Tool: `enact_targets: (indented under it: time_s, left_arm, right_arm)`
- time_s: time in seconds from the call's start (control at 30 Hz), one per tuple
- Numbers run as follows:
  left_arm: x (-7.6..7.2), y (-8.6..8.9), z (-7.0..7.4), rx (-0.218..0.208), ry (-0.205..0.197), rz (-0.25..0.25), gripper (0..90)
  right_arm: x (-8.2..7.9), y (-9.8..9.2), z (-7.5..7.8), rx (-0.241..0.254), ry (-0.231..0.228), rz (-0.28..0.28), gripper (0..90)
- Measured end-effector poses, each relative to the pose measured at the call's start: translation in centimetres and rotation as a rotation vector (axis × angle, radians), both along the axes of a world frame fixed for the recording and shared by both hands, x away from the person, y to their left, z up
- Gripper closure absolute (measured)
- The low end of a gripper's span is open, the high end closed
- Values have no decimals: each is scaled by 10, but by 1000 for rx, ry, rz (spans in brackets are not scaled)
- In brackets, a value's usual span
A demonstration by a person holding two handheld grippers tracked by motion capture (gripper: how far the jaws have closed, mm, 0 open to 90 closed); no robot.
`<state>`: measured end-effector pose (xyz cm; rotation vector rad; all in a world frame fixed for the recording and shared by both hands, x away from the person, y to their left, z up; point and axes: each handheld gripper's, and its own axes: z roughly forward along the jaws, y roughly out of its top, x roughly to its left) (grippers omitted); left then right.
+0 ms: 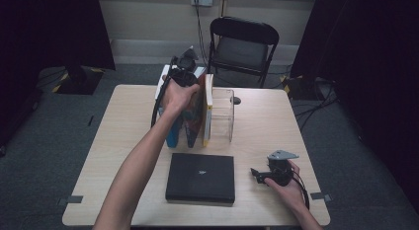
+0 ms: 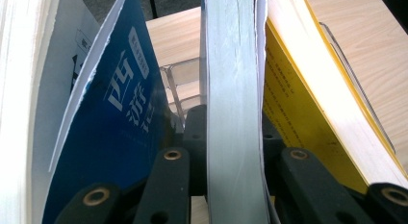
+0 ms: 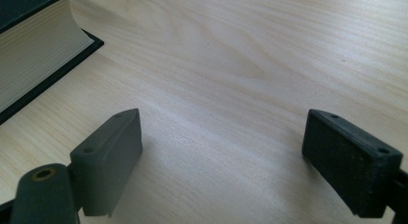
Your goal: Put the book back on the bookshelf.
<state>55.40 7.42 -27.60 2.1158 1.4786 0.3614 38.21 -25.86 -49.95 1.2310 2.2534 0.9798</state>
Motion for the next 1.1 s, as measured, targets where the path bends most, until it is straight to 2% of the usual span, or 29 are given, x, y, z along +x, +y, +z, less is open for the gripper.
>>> enact_targets:
  time_s: [0.4,0.6,0.73,0.8,0.83,0.9,1.1]
  left_arm:
    - [1,2,-1,-17,2,4,725]
    - [0,3,-2,-31,-12,-3,700]
    - [-2,6,0,-51,-25,-14,652]
    - [-4,8,1,-56,-34,-16,599]
    - [-5,8,2,-57,-42,-31,588]
    - [-7,11,3,-62,-46,-25,540]
    - [-11,15,1,-75,-59,-21,474]
  right_arm:
    - [0,0,0,-1,-2,1,139]
    - [0,0,0,-1,-2,1,139]
    - [0,0,0,-1,-2,1,139]
    - [0,0,0,-1,-2,1,139]
    - [0,0,0,-1,-2,1,139]
    - [0,0,0,-1,-2,1,139]
    - [0,0,0,-1,-2,1,139]
